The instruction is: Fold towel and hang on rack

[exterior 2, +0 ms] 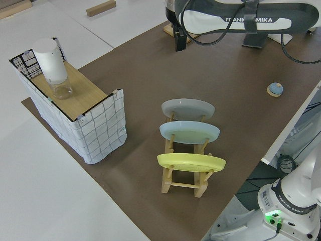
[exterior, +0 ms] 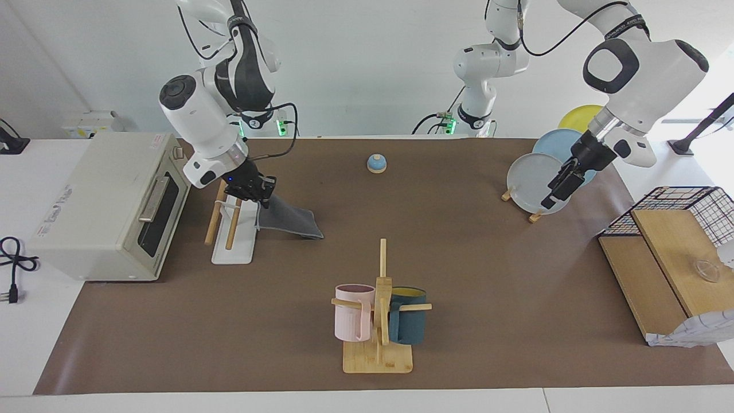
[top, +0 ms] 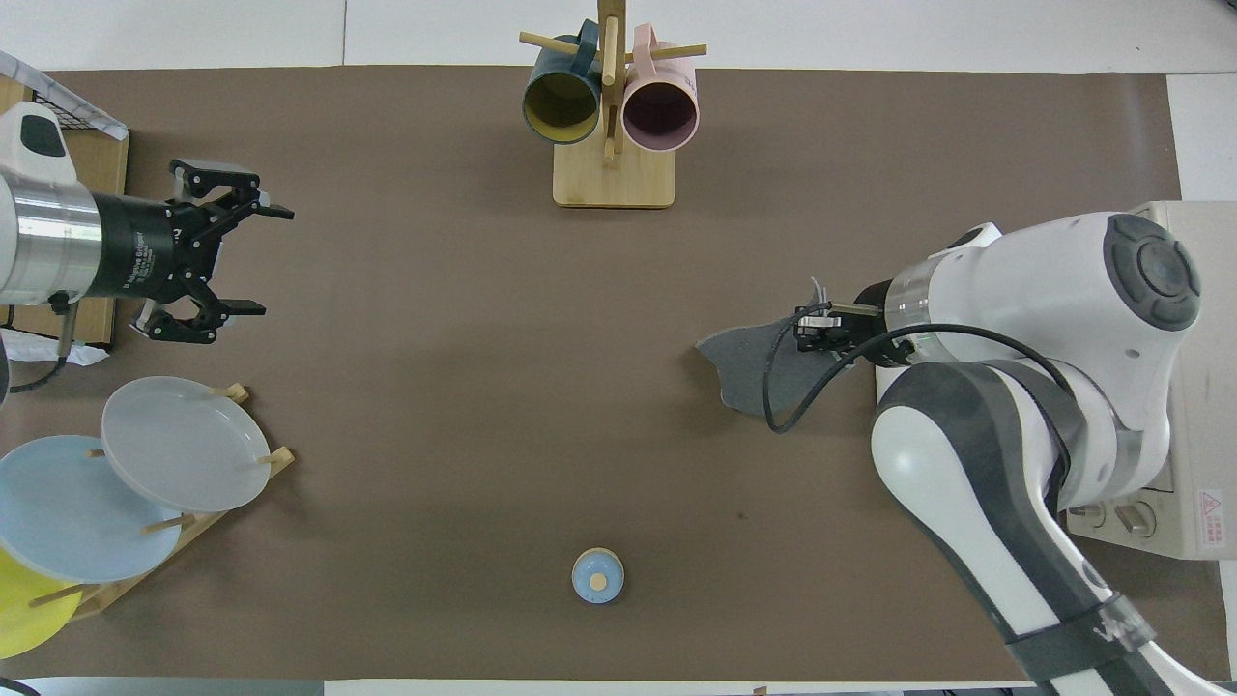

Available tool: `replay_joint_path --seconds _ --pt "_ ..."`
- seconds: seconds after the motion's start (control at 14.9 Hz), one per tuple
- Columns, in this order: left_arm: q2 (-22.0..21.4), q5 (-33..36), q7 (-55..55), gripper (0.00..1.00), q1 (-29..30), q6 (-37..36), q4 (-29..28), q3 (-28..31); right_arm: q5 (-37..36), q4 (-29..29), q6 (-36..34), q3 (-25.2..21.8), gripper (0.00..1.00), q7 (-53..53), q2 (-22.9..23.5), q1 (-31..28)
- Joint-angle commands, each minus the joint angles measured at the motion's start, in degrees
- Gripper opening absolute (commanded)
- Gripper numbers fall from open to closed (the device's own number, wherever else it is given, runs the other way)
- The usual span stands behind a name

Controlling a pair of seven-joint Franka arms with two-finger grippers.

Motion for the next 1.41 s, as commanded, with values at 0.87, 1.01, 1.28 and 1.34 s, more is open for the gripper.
replay_joint_path --seconds 0.87,1.01,1.28,1.34 --pt "-0.1 17.2 28.0 1.00 -3.2 -21.9 11.5 -0.7 -12.1 3.3 -8.4 0.3 0.00 -14.8 -1.7 -9.7" --pt "-0.5 17.2 28.3 1.00 -3.5 -21.8 10.7 -0.7 -12.1 2.9 -8.3 0.3 0.00 -14.8 -2.0 -9.7" --pt "0.9 16.9 28.0 1.00 -4.3 -22.9 14.3 -0.3 -12.1 1.9 -8.6 0.3 0.00 -15.6 -2.5 -11.4" --pt "1.2 16.9 28.0 1.00 -4.6 -23.0 14.3 -0.1 -12.1 1.6 -8.4 0.3 0.00 -16.1 -2.5 -11.9"
